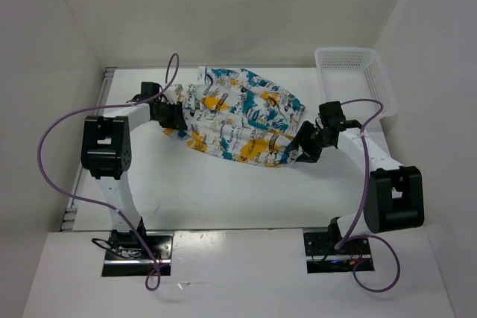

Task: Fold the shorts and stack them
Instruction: Flatten the shorts out

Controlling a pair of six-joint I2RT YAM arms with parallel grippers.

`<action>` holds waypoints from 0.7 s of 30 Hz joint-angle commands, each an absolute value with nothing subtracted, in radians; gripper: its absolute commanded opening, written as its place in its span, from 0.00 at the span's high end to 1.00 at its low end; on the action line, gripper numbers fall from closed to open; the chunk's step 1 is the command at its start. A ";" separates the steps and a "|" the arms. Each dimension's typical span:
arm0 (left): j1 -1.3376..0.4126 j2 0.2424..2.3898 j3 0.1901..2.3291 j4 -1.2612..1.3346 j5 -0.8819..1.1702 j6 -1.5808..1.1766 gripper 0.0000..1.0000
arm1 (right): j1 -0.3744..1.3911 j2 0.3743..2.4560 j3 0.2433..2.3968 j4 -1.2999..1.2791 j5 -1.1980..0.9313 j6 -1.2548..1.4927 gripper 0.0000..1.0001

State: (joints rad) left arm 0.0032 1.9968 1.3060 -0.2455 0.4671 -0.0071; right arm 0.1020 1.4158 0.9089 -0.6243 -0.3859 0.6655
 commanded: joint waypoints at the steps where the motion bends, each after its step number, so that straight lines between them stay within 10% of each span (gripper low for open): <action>1: -0.008 2.014 1.347 -0.230 0.463 0.000 0.62 | 0.095 1.391 0.896 -0.595 -0.391 0.675 0.41; 8: -0.008 1.990 1.368 -0.279 0.463 0.000 0.94 | 0.095 1.410 0.896 -0.595 -0.391 0.666 0.41; 21: 0.055 1.669 1.197 -0.446 0.505 0.000 1.00 | 0.095 1.430 0.885 -0.568 -0.423 0.657 0.35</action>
